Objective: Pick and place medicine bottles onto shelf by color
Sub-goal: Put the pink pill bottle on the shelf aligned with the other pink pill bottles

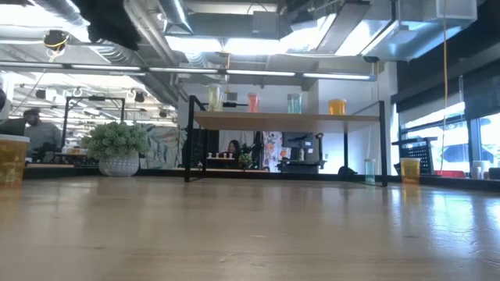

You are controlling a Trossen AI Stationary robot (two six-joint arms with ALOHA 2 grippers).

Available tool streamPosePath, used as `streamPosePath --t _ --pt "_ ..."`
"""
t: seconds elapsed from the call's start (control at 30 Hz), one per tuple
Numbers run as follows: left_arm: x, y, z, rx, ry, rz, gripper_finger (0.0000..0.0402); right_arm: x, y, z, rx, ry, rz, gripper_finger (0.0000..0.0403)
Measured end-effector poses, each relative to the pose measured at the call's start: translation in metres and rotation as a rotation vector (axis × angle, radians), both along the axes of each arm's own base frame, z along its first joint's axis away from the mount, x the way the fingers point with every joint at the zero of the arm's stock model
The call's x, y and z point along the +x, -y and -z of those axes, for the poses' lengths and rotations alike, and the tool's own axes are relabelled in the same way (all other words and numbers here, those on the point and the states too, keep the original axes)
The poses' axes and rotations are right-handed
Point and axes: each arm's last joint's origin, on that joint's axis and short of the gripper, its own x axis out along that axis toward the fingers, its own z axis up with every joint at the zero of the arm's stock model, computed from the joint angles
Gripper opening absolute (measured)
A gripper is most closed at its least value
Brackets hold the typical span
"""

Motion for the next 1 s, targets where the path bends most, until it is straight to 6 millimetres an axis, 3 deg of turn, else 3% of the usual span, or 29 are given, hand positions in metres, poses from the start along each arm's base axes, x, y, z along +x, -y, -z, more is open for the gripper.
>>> streamPosePath --t 0.2,0.4,0.73,0.83,1.0 --pt "-0.006 0.013 0.003 -0.245 -0.037 0.075 0.0147 -0.030 -0.017 -0.016 0.021 -0.004 -0.007 0.0198" --pt "-0.011 0.024 0.011 -0.377 -0.130 0.155 0.0147 -0.059 -0.031 -0.030 0.052 0.019 -0.025 0.0198" --pt "-0.018 0.046 0.016 -0.786 -0.234 0.302 0.0147 -0.080 -0.054 -0.044 0.089 0.093 -0.138 0.0198" --pt "-0.021 0.049 0.018 -0.798 -0.273 0.331 0.0147 -0.079 -0.056 -0.045 0.102 0.105 -0.137 0.0198" --pt "-0.030 0.054 0.022 -0.677 -0.383 0.476 0.0147 -0.078 -0.057 -0.046 0.144 0.129 -0.131 0.0198"
